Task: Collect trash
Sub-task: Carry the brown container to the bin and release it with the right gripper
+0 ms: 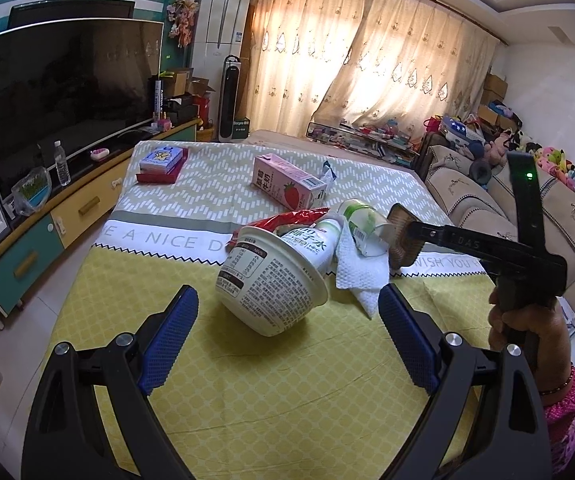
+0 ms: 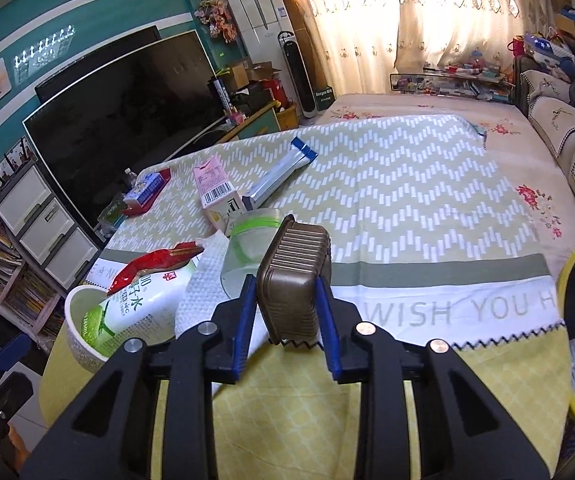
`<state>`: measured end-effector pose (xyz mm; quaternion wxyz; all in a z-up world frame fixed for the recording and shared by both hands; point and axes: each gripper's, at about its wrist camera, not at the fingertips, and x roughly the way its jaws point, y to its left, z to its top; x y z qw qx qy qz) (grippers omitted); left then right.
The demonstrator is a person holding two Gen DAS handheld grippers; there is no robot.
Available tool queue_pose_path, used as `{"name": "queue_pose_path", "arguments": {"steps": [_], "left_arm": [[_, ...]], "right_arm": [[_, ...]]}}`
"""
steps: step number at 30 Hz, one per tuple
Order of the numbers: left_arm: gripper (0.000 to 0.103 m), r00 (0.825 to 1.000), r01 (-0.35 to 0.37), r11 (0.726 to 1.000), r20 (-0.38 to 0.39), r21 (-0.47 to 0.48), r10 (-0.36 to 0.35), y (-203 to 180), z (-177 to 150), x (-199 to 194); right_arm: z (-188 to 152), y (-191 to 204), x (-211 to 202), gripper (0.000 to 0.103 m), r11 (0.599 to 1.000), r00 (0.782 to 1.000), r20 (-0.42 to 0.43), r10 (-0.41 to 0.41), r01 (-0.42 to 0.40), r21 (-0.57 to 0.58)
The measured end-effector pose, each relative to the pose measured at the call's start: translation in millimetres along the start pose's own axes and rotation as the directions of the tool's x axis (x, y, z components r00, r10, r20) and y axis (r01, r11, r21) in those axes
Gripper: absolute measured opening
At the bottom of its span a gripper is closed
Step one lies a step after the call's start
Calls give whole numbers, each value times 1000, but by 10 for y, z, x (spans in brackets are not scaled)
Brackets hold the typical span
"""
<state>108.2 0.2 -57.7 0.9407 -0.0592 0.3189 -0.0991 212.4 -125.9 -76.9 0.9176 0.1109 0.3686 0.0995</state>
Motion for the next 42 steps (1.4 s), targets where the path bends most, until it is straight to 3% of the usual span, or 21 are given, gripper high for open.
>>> {"name": "queue_pose_path", "arguments": {"steps": [10,18,24,31,40,42], "left_arm": [[90,1000,14,1000,-1,25,-14,-107,-18,11],[90,1000,21,999,-16,46,-20,-236,-32,74],[90,999,31,997,-28,66,-29,-357,-37,126],[90,999,41,995,-39,93,-38,-515,-37,168],[90,998,48,992,-53,120,-42,-642,-24,216],[90,998,49,991,-54,123,-42,-651,-23,222]], "right_arm": [[-97,-161,-437,28,1000,998,65,-24,25,-12],[-163,-577,-793,28,994,988,113,-104,99,44],[-261,-1156,-1024,29,960,957,129,-259,241,142],[-409,-1862,-1129,29,887,905,85,-417,385,256],[-511,-2248,-1027,31,840,876,27,-481,452,301],[-522,-2300,-1024,39,833,871,23,-491,461,307]]}}
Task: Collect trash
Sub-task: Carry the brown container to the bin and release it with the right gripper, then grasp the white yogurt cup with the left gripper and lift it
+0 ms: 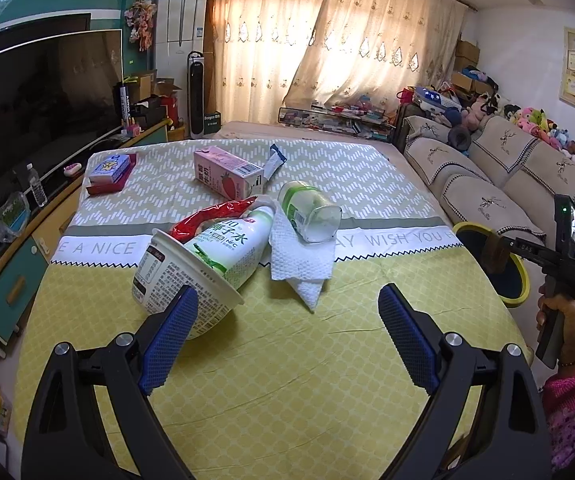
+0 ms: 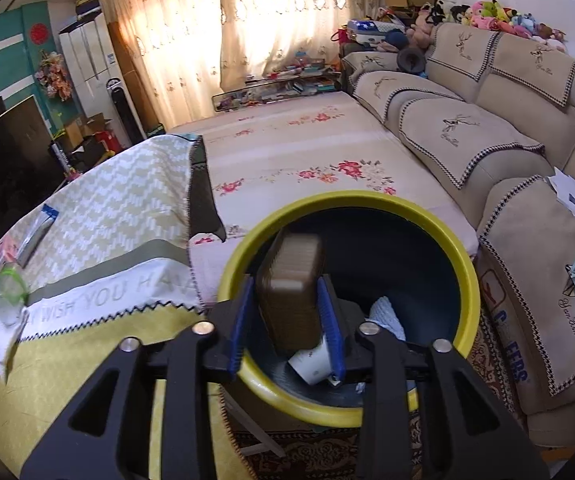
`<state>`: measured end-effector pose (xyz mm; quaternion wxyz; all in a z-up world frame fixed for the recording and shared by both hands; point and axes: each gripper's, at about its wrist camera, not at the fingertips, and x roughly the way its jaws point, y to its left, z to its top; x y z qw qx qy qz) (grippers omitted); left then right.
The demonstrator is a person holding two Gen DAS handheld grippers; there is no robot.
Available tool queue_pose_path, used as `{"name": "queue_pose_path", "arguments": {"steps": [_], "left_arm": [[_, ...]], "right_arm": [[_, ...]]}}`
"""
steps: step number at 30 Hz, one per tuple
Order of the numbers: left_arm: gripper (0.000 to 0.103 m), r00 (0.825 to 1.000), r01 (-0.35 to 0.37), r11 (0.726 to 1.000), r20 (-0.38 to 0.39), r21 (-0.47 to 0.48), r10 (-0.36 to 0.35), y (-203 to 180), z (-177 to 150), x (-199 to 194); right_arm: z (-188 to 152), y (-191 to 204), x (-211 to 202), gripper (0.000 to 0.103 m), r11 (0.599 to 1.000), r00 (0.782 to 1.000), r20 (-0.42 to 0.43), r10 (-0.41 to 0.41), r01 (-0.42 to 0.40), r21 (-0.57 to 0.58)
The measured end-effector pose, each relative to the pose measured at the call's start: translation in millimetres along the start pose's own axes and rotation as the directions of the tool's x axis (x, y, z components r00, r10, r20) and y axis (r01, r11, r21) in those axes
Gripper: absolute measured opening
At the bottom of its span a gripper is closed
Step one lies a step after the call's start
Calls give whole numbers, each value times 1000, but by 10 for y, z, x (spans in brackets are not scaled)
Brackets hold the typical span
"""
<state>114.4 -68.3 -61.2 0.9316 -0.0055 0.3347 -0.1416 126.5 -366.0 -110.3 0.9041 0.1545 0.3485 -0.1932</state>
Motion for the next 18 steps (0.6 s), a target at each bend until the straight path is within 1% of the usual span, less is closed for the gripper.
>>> {"name": "queue_pose_path", "arguments": {"steps": [1,9,11,15,18], "left_arm": [[90,1000,-2,1000,-1,1,2,-3,-2,2],[90,1000,-13,1000,-7,-15,12,89,-29,13],[90,1000,-24,1000,-10,-18,24,142,-39,15],[90,998,-57,998,-9,-29,56,320,-45,23],[90,998,-57,997,-16,-44,56,485,-33,76]], "right_arm": [[4,-7,3,43,1000,1000,1,-2,2,1],[-1,95,-54,44,1000,1000,7,12,-11,-16],[-4,118,-72,46,1000,1000,11,18,-18,-21],[-7,165,-80,47,999,1000,8,30,-30,-30],[-11,227,-75,47,999,999,3,37,-37,-40]]}}
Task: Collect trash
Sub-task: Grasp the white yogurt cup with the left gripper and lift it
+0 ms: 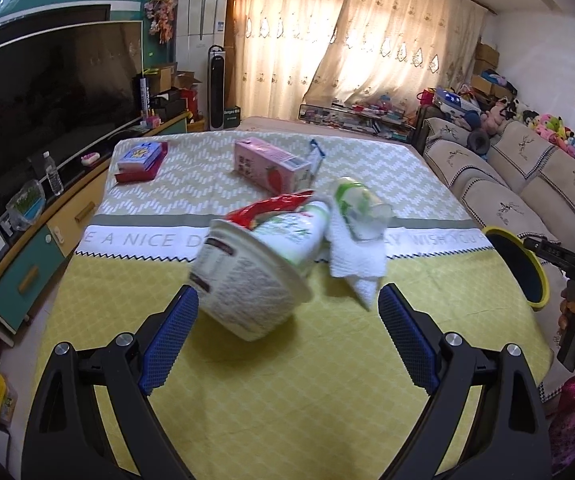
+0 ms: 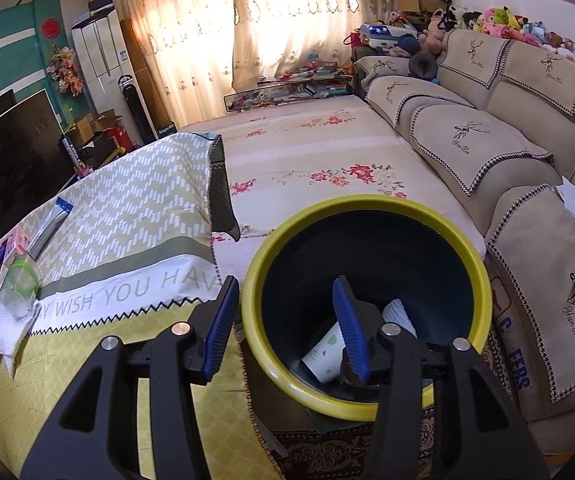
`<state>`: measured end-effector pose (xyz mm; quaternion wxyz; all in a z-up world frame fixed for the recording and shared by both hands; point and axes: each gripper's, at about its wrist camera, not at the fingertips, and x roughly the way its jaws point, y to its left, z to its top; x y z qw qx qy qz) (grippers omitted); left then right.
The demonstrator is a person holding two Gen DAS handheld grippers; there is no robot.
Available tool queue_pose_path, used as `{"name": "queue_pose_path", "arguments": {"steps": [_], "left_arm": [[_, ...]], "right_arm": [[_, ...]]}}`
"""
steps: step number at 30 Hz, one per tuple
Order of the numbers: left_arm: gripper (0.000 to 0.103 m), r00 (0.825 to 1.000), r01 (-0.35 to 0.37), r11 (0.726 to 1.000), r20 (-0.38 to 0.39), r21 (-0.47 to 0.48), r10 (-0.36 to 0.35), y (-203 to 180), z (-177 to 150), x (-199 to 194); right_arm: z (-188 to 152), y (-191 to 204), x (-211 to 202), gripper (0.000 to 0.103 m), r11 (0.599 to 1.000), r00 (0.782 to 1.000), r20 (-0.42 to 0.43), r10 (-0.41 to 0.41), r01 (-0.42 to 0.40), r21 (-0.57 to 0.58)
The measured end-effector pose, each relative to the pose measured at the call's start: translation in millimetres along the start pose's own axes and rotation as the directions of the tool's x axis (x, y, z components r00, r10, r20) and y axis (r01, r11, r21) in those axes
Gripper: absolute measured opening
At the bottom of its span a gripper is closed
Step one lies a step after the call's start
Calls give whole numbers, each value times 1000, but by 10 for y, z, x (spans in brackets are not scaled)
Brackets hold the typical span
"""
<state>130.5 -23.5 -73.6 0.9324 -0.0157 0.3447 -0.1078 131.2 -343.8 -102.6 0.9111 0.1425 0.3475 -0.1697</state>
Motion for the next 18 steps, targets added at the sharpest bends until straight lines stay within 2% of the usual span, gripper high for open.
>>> {"name": "queue_pose_path", "arguments": {"steps": [8,12,14,18], "left_arm": [[90,999,0,999,-45,38,2,260,22,330],[90,998,56,994,-34,97,-53,248,56,399],[91,997,79,977,-29,200,-75,195,80,403],[92,995,88,897,-70,434,-64,90,146,474]], "right_arm": [[-19,93,39,47,1000,1000,-20,11,-12,-20],[-16,131,57,47,999,1000,-25,16,-16,-29],[-14,148,66,48,999,999,-30,20,-21,-34],[-5,168,63,48,999,999,-32,19,-20,-42]]}}
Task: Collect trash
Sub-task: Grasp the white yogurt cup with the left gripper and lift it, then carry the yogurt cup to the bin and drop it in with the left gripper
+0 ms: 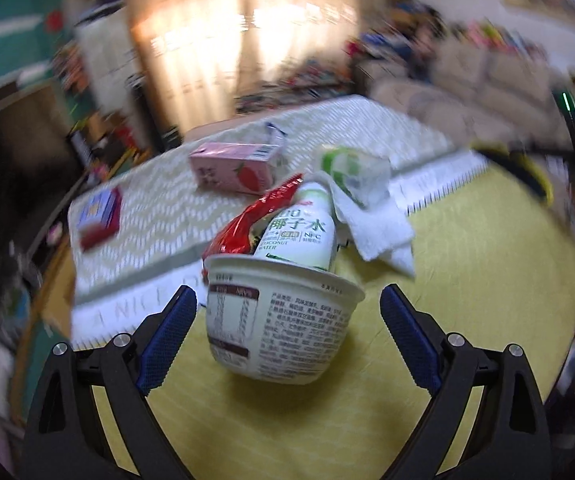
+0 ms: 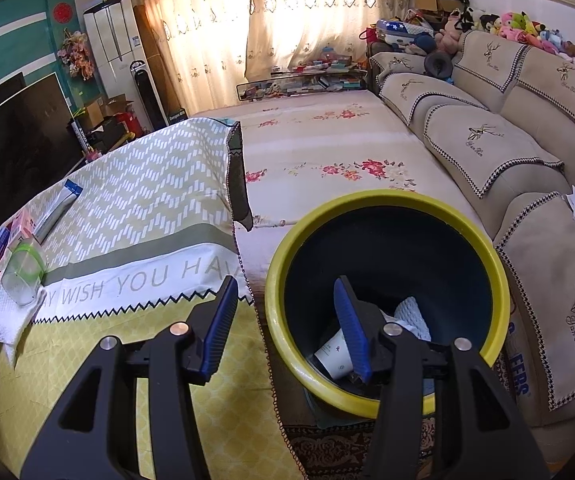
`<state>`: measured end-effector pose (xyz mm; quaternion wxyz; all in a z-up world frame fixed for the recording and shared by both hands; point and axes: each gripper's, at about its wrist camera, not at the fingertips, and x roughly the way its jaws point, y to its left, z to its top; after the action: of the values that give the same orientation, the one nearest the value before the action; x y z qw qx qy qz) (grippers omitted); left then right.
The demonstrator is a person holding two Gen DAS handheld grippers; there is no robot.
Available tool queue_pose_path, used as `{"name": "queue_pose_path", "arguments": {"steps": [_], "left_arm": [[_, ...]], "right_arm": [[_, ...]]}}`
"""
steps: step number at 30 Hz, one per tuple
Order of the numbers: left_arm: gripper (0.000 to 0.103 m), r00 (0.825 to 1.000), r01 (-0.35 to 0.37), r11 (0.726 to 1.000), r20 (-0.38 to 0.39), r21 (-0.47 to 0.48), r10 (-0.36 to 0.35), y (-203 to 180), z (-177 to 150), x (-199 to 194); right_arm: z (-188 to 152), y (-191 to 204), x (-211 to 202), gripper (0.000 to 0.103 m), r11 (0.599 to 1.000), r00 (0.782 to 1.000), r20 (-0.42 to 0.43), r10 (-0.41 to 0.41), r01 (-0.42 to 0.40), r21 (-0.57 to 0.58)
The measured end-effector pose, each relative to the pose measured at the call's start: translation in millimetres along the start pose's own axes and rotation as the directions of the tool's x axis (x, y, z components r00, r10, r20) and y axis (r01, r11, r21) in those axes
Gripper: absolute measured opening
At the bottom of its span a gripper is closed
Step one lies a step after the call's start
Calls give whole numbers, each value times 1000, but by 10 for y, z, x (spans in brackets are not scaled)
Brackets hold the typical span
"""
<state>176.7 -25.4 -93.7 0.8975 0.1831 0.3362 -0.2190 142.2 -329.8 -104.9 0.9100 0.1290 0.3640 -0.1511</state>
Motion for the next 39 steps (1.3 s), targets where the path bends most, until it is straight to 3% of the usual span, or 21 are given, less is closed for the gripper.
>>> {"name": "queue_pose_path", "arguments": {"steps": [6,11,15,23,35,39], "left_arm": [[92,992,88,995,-89,41,-84,140,49,200],[92,988,105,992,-123,64,-96,118,13,283],[82,985,113,992,-140,64,-103,108,-11,325],[81,987,109,993,-124,41,-104,95,-75,189],[81,990,103,993,-87,-54,-107,-159,-487,-355],[81,988,149,987,-22,-65,-150,-388,-413,-507]], "right_arm": [[2,28,16,50,1000,1000,-3,-6,6,3],[16,81,48,50,1000,1000,-10,0,0,-9],[1,119,91,50,1000,1000,-21,12,-12,-14],[-24,84,81,50,1000,1000,-21,22,-22,-7],[-75,41,28,50,998,998,-19,55,-55,-5],[-84,0,-34,50,998,998,-8,64,-64,-4]]}}
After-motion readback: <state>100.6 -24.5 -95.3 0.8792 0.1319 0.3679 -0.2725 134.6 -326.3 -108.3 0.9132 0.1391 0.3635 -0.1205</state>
